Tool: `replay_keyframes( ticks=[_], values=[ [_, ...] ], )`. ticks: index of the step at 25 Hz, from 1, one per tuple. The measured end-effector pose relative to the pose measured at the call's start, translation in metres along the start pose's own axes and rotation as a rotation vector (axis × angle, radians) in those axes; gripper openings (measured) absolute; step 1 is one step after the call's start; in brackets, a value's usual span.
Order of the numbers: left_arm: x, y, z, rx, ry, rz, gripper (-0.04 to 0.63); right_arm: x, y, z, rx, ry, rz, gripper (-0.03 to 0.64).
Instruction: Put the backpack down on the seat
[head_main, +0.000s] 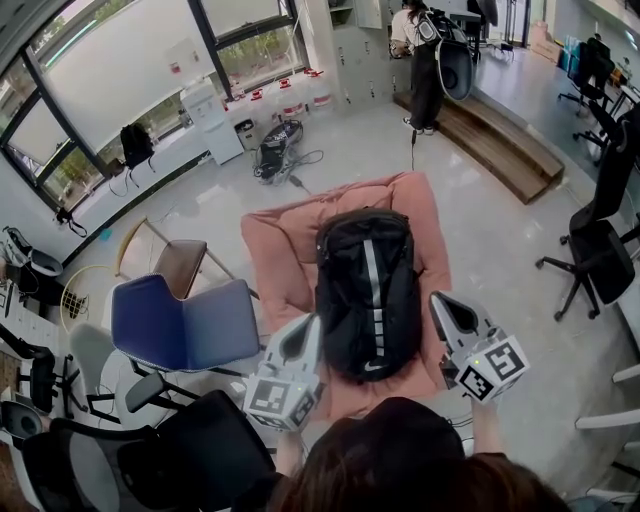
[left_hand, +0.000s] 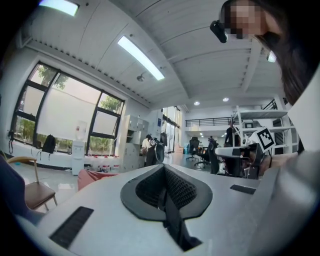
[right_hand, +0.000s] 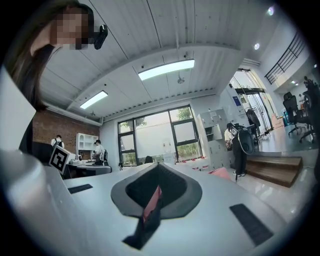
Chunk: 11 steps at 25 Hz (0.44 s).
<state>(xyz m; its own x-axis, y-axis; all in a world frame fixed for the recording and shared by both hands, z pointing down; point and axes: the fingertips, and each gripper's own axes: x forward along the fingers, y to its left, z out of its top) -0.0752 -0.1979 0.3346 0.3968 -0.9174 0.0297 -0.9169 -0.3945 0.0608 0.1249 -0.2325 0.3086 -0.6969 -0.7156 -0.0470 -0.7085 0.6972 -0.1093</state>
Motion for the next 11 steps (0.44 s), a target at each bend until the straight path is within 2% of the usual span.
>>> replay_keyframes(
  ticks=[11],
  values=[
    [-0.0075,0.0107,-0.0054,0.014,0.012,0.049,0.013,-0.0069,-0.0071,-0.0044,0.0,-0.005,-0.027,0.011]
  ],
)
